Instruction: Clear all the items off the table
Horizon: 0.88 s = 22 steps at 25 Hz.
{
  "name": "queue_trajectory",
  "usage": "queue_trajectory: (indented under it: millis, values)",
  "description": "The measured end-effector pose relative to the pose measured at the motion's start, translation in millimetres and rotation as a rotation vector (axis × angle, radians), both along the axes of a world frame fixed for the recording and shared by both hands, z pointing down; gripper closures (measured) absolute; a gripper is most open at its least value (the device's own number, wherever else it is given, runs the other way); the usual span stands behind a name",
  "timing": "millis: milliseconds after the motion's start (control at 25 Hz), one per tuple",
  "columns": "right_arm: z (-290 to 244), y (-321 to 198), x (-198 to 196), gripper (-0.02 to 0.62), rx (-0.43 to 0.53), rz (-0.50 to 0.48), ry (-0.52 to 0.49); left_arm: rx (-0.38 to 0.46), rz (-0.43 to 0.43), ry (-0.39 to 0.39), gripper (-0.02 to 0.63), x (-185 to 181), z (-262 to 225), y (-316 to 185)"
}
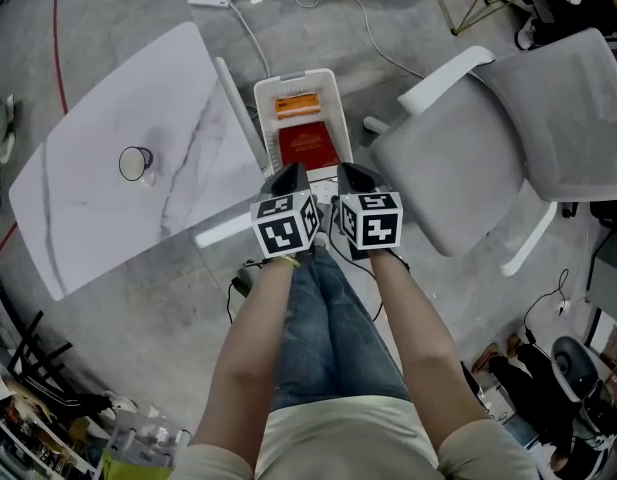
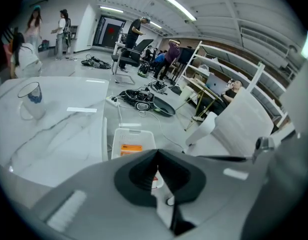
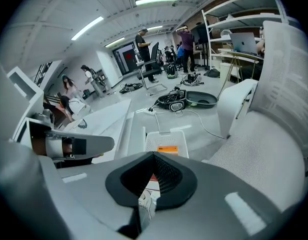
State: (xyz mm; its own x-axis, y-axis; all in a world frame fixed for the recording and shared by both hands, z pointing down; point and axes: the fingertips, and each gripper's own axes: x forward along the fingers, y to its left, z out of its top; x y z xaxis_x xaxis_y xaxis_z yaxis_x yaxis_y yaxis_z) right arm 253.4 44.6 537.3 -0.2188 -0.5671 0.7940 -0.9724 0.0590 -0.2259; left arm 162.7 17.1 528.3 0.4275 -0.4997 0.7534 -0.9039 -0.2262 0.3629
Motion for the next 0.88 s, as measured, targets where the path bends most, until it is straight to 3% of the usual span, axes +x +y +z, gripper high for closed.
queue_trajectory:
  millis: [320,880]
  values:
    - [-15,2,-26,0.597,0.027,-0.064,-0.015,0.006,-0.052,-0.005,0.598,-26,-10,14]
    - [-20,-9,-106,0.597,0.041,-0.163,-0.002,0.01,-0.143,0.011,0.598,-110,-16,17]
